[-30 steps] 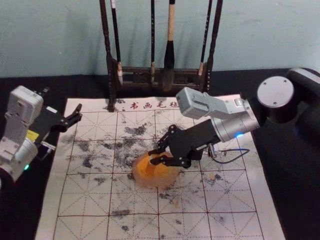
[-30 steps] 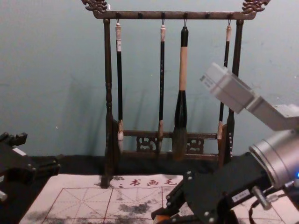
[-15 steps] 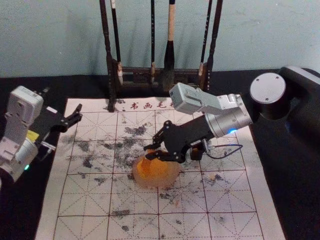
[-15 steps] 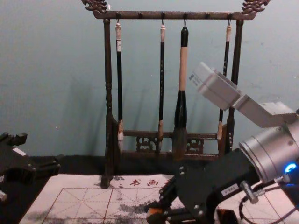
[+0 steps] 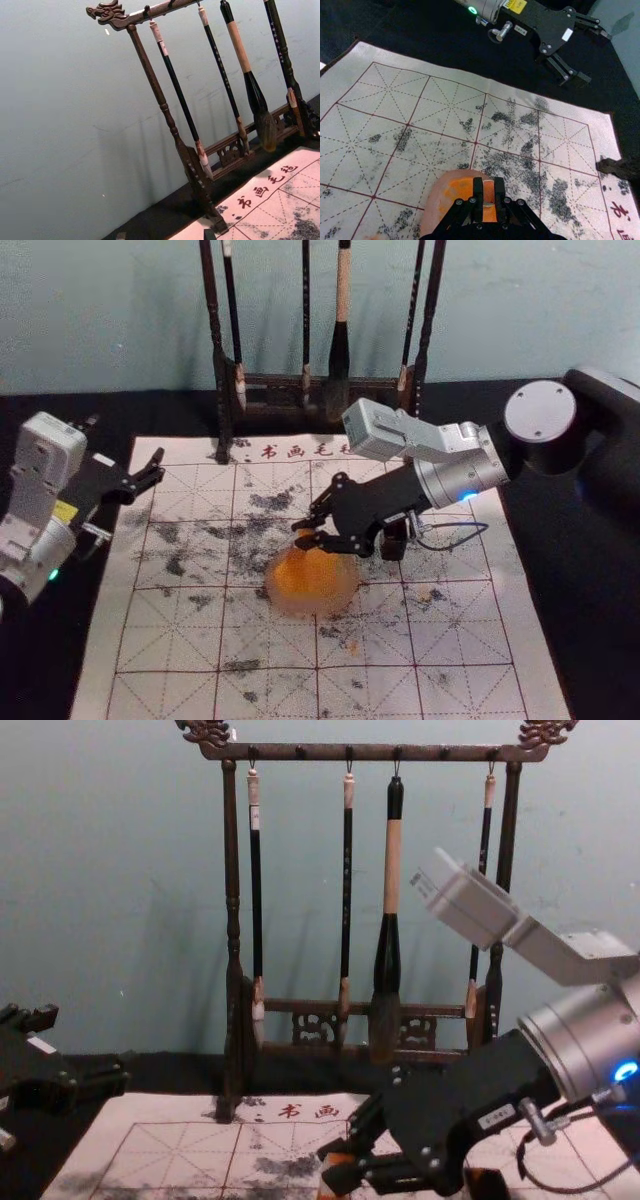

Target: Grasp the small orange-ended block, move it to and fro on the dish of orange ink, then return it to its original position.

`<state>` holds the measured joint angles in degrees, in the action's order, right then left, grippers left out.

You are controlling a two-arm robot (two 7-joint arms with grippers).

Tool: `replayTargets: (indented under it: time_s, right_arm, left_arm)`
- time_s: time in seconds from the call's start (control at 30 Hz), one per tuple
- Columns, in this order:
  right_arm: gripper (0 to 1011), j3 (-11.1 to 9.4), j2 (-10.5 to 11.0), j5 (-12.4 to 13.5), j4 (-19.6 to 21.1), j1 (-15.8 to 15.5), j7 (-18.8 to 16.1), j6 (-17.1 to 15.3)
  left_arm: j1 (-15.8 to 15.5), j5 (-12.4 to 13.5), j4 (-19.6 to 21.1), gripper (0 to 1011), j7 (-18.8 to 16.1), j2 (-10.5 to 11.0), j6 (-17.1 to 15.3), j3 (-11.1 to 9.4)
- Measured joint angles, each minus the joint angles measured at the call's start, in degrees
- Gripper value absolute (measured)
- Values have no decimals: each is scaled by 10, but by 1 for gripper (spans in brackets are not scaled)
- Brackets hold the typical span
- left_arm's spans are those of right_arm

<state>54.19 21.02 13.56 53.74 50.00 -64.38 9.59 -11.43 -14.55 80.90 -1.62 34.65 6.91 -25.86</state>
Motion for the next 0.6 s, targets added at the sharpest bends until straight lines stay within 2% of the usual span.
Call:
replayTargets:
  time_s: [0.6]
  right_arm:
    - [129,-6,15,-4,13,-5,5,-5]
  left_arm:
    - [0,0,0,1001,0,0,0,0]
